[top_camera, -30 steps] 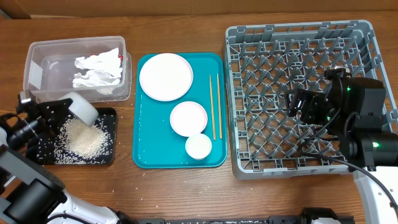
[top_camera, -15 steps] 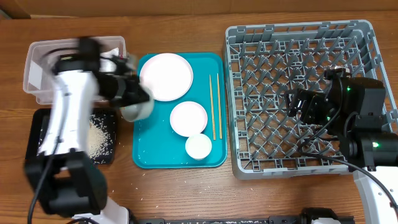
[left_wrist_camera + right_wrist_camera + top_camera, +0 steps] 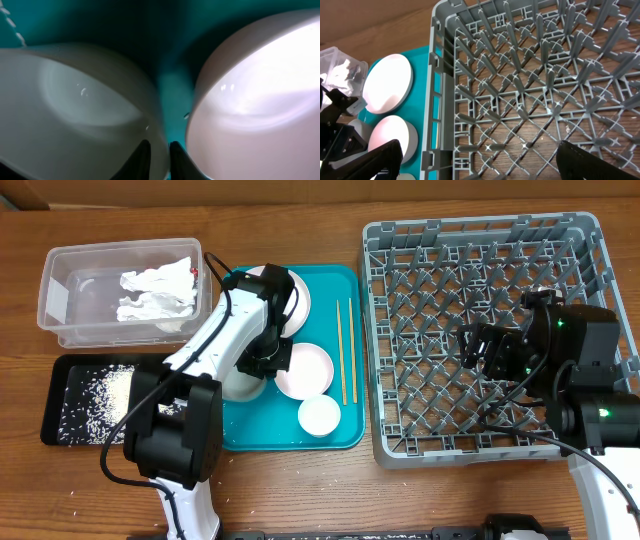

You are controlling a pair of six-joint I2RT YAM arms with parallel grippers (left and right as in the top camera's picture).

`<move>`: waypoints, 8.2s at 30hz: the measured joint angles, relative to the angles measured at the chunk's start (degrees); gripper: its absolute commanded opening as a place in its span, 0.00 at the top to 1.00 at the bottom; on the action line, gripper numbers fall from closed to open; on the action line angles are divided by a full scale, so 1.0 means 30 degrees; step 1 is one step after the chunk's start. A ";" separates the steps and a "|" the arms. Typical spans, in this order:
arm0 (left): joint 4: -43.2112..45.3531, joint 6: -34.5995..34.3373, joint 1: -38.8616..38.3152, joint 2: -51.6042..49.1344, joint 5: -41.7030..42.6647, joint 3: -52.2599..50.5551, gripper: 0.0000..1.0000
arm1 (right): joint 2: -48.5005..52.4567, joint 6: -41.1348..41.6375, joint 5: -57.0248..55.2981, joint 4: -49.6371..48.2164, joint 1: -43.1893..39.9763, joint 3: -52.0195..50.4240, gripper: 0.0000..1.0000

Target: Sort waste into correct bins and load items into the dishwasher

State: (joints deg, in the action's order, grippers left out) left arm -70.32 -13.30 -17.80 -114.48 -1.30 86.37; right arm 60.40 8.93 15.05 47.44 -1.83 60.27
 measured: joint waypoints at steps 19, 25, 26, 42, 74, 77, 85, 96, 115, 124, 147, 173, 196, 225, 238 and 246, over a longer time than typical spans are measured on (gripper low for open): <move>-0.7031 0.7359 -0.1144 -0.0022 0.4481 0.7482 0.48 | -0.0007 -0.0007 0.0000 0.0044 0.0000 0.0000 0.00; -0.6579 0.8502 -0.3534 -0.0022 0.5370 0.4918 0.48 | 0.0015 0.0000 0.0007 0.0058 0.0000 0.0000 0.00; -0.6237 0.8437 -0.3847 -0.0022 0.5297 0.4510 0.49 | 0.0036 0.0000 0.0000 0.0044 0.0000 0.0000 0.00; -0.2361 0.4881 -0.4554 -0.0022 0.1880 0.1217 0.96 | 0.1530 0.0022 0.2251 -0.0284 0.0000 0.0007 0.00; -0.8786 1.0003 0.4459 -0.0022 2.4625 0.9500 0.96 | 0.7621 0.5552 1.4003 -2.0036 0.6790 0.0146 0.13; -0.8808 1.0003 0.4284 -0.0022 2.4931 0.9500 0.94 | 0.7679 0.6251 1.4010 -2.1201 0.6885 0.0146 0.26; -0.8794 0.9996 0.4182 -0.0022 2.5012 0.9515 0.83 | 0.7679 0.7016 1.4710 -2.1573 0.6732 0.0146 0.43; -0.8786 0.9930 0.4495 -0.0022 2.4851 0.9515 0.47 | 0.7679 0.7023 1.5504 -2.0808 0.6222 0.0160 0.53; -0.2994 0.6739 0.7723 -0.0022 1.6772 0.9551 0.37 | 0.3308 0.5370 0.3745 0.1086 0.5173 0.1268 0.53; -0.2390 0.5209 0.6229 -0.0022 1.1672 0.9551 0.37 | 0.2710 0.7825 -0.2747 0.8510 0.9231 0.3060 0.53; -0.2382 0.4954 0.5180 -0.0022 0.8823 0.9551 0.37 | 0.8998 0.9282 -0.4597 0.8830 1.0142 0.4124 0.18; -0.1013 0.1727 -0.4029 -0.0022 0.3322 0.5705 0.44 | 0.8990 0.6404 -0.5595 0.9559 0.3366 0.9551 0.09; 0.5413 0.2295 -0.4947 -0.0022 0.1829 -0.0481 0.70 | 0.8990 0.5085 -0.5574 0.9486 0.3242 0.9551 0.09; -0.3592 0.2419 -0.2798 0.0015 0.2222 1.1883 0.96 | 0.8990 0.5056 -0.5501 0.9347 0.3242 0.9551 0.09; -0.2754 0.2652 -0.3133 0.0015 0.2521 1.2087 0.96 | 0.8990 0.5078 -0.5472 0.9333 0.3242 0.9551 0.09; -0.0124 0.3089 -0.4240 0.0015 0.5020 1.2080 0.96 | 0.8990 0.5064 -0.4845 0.8757 0.3228 0.9551 0.09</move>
State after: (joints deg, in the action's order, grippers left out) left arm -70.70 -4.03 -30.52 -114.43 13.76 122.61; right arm 87.37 24.12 0.51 73.71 7.86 88.92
